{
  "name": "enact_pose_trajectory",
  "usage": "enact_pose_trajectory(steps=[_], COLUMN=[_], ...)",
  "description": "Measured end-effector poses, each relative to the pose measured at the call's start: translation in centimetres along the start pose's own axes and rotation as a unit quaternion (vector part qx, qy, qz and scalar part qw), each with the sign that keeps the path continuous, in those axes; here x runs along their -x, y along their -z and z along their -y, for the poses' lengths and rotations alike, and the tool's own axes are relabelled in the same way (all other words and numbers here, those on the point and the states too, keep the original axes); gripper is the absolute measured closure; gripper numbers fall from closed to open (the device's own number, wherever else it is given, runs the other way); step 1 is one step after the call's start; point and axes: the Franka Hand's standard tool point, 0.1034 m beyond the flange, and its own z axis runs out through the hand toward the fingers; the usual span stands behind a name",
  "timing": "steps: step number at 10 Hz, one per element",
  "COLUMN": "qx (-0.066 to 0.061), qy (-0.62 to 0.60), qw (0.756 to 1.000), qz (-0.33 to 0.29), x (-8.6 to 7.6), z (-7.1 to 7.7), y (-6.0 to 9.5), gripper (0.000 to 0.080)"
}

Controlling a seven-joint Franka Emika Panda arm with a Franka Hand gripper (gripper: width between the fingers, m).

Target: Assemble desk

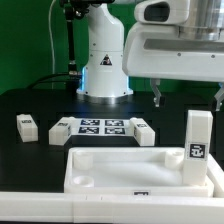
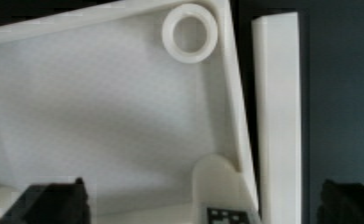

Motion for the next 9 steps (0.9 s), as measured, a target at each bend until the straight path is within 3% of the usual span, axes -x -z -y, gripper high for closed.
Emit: enact_pose_trajectory(steps=[1, 5, 6, 9], qx=[-0.008, -0.007, -0.006, -0.003], qy=[-0.012, -0.010, 0.020, 0.081], qw=[1.000, 1.000, 1.000, 0.996], qz=[0.001, 0.002, -0.011, -0.024], x=[0.6, 0.6, 1.1, 5.5], z=[-0.5, -0.5, -0.8, -2.4], y=[-0.5, -0.6, -1.4, -4.7], gripper=[0.0151, 0.0151, 0.0151, 0.0151])
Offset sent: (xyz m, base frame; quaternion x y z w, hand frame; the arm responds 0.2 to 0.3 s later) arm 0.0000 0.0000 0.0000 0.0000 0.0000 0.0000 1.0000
